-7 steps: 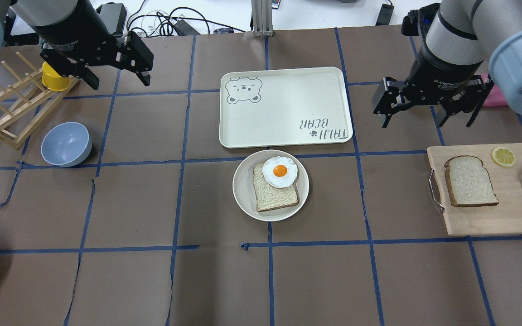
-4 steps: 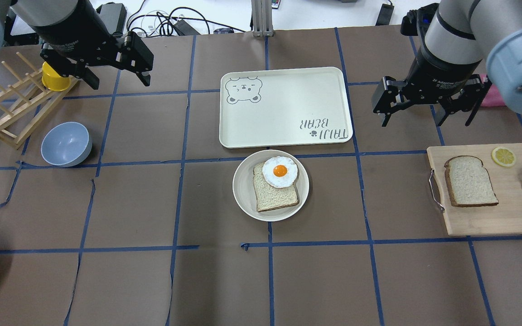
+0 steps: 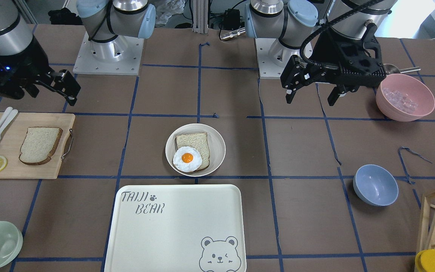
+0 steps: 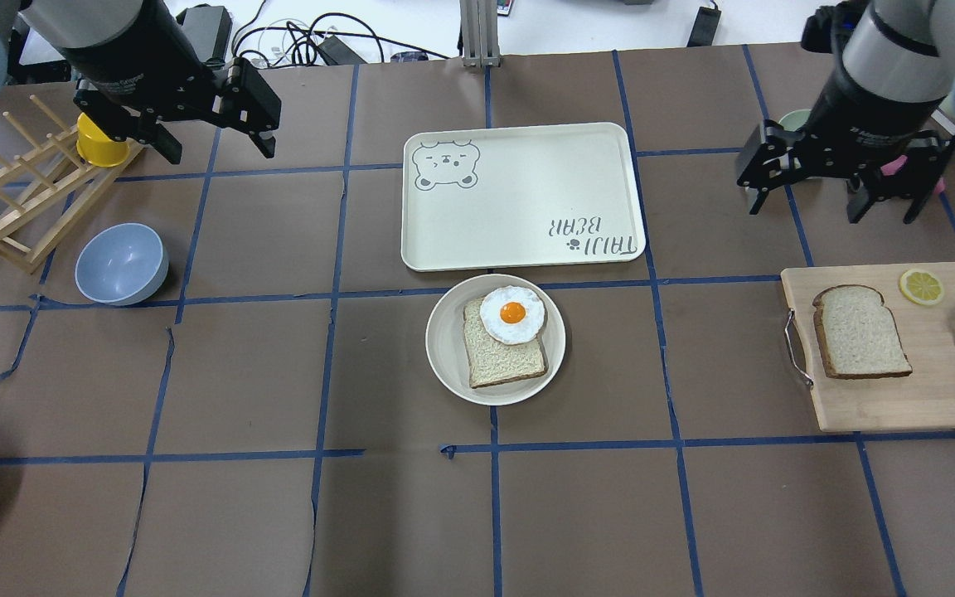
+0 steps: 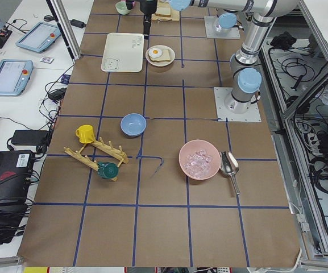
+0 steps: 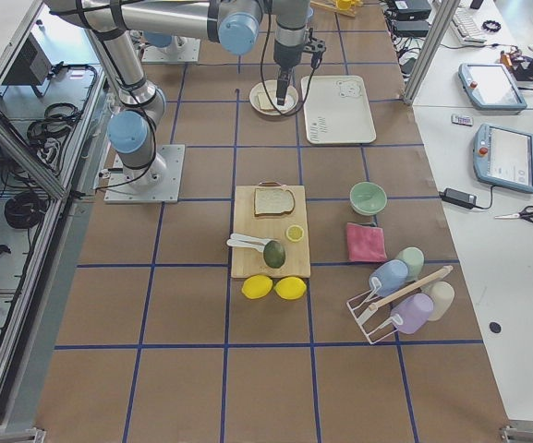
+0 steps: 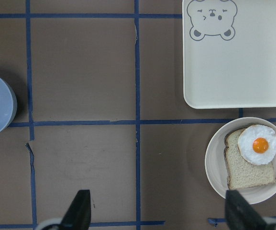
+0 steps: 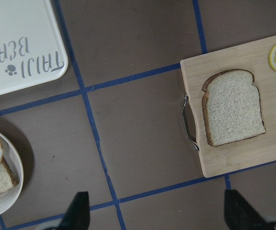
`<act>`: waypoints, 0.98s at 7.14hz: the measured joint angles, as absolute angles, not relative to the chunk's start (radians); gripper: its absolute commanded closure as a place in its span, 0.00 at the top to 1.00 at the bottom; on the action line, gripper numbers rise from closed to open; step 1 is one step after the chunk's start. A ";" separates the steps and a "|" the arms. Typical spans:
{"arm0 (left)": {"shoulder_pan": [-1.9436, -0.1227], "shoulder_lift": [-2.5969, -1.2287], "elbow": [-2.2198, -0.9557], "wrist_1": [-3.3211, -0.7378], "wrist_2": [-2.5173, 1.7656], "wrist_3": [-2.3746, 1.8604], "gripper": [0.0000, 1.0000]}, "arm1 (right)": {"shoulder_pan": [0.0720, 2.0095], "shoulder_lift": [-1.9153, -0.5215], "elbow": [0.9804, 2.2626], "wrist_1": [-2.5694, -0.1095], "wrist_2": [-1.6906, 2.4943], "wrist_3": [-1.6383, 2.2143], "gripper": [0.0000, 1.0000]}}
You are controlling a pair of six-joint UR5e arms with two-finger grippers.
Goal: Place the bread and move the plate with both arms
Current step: 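Move the right gripper over the bread slice on the wooden board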
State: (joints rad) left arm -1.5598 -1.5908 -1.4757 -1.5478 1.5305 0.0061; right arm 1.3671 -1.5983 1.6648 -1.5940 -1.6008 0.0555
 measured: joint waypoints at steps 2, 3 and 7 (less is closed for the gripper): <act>-1.560 -1.592 -1.476 -1.548 1.528 0.006 1.00 | 1.286 -1.518 1.687 -1.683 -1.605 0.078 0.74; -1.560 -1.592 -1.476 -1.548 1.528 0.006 1.00 | 1.251 -1.471 1.709 -1.739 -1.608 0.086 0.74; -1.560 -1.592 -1.476 -1.547 1.528 0.005 1.00 | 1.181 -1.353 1.871 -2.025 -1.606 0.080 0.70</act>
